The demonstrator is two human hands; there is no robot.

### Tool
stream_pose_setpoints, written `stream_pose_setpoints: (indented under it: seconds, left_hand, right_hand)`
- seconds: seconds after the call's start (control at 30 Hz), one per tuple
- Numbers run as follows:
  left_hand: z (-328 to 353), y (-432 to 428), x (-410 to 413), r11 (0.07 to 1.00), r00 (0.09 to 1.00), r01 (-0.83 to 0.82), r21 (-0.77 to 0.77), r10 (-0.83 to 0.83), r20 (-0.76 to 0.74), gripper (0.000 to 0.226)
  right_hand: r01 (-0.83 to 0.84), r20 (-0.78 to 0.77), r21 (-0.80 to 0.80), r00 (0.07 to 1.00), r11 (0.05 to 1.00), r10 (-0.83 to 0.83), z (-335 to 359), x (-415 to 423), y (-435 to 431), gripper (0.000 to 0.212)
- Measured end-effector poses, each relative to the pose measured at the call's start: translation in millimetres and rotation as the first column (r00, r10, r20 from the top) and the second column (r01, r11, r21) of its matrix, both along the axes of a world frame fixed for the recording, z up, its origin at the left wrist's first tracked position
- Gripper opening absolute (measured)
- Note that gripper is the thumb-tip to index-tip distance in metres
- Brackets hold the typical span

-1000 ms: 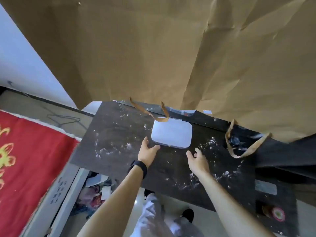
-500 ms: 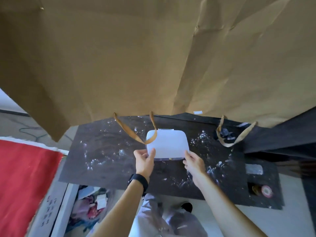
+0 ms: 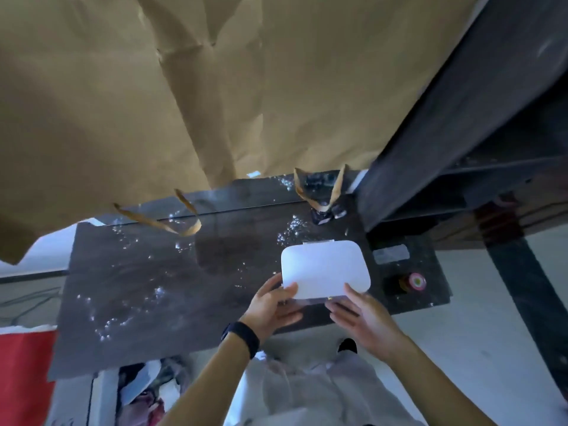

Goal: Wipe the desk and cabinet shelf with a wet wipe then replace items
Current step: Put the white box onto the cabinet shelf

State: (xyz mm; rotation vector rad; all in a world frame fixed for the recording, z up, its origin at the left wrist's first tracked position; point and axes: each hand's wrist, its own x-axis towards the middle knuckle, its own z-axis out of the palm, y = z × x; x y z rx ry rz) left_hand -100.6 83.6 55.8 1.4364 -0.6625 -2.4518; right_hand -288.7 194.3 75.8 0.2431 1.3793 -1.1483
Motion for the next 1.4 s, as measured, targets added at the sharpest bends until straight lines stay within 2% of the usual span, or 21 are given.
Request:
stream_pose_setpoints:
  seconds: [0.17, 0.33, 0.43, 0.5, 0.53, 0.57, 0.63, 0.67, 0.73, 0.8, 0.87, 0.93, 1.07, 1.13, 1.27, 1.4]
  left_hand:
    - [9, 27, -84, 0.985, 0.986, 0.163, -0.061, -0.164, -0.024, 0.047]
    - [20, 65, -166, 0.925, 0.955, 0.296, -0.237, -0.279, 0.103, 0.050]
    - [24, 75, -205, 0.818, 0.911, 0.394, -0.419, -0.284, 0.300, 0.049]
    - [30, 76, -222, 0.743, 0.884, 0.402, -0.535, -0.163, 0.438, 0.056]
    - [36, 75, -228, 0.686, 0.869, 0.408, -0.603, -0.087, 0.488, 0.061]
    - [44, 73, -234, 0.585, 0.844, 0.429, -0.689, 0.014, 0.537, 0.067]
    - [63, 61, -244, 0.269, 0.772, 0.513, -0.815, 0.271, 0.575, 0.081]
    - [72, 54, -247, 0.099, 0.734, 0.566, -0.818, 0.390, 0.556, 0.087]
    - [88, 38, -255, -0.148, 0.661, 0.689, -0.709, 0.528, 0.532, 0.094]
    - [101, 23, -263, -0.302, 0.602, 0.785, -0.541, 0.574, 0.554, 0.100]
    - [109, 11, -271, -0.402, 0.560, 0.828, -0.391, 0.583, 0.589, 0.100]
    - [111, 5, -277, -0.422, 0.521, 0.851, -0.314, 0.594, 0.613, 0.097]
    - [105, 5, -281, -0.388, 0.482, 0.874, -0.292, 0.619, 0.620, 0.093]
    - [103, 6, -283, -0.380, 0.482, 0.875, -0.301, 0.621, 0.618, 0.093]
    - [103, 6, -287, -0.377, 0.496, 0.868, -0.324, 0.620, 0.607, 0.096]
    - [99, 5, -290, -0.374, 0.520, 0.854, -0.361, 0.607, 0.601, 0.098]
  right_hand:
    - [0.090, -0.161, -0.065, 0.982, 0.994, -0.099, -2, -63, 47, 0.060]
    - [0.143, -0.240, -0.096, 0.957, 0.985, -0.163, -4, -137, 86, 0.057]
    - [0.176, -0.239, -0.103, 0.951, 0.979, -0.196, -3, -182, 97, 0.056]
    - [0.179, -0.244, -0.123, 0.948, 0.976, -0.205, 0, -205, 100, 0.056]
    - [0.181, -0.242, -0.136, 0.947, 0.974, -0.210, 1, -216, 100, 0.057]
    - [0.187, -0.235, -0.144, 0.947, 0.972, -0.217, 1, -227, 99, 0.058]
    - [0.197, -0.216, -0.164, 0.949, 0.967, -0.230, 0, -246, 89, 0.063]
    - [0.196, -0.206, -0.177, 0.951, 0.964, -0.231, -1, -254, 81, 0.064]
    - [0.185, -0.206, -0.207, 0.952, 0.961, -0.228, -4, -267, 62, 0.063]
    - [0.182, -0.202, -0.221, 0.953, 0.958, -0.227, -8, -276, 40, 0.059]
    - [0.167, -0.208, -0.224, 0.954, 0.960, -0.215, -11, -282, 17, 0.059]
    - [0.146, -0.230, -0.216, 0.953, 0.966, -0.195, -16, -288, -5, 0.058]
    - [0.123, -0.272, -0.218, 0.945, 0.968, -0.182, -19, -291, -39, 0.049]
    - [0.101, -0.289, -0.220, 0.943, 0.970, -0.164, -19, -290, -48, 0.044]
    - [0.067, -0.286, -0.191, 0.951, 0.979, -0.121, -20, -294, -60, 0.049]
    - [-0.020, -0.373, -0.115, 0.927, 0.993, -0.025, -20, -304, -73, 0.040]
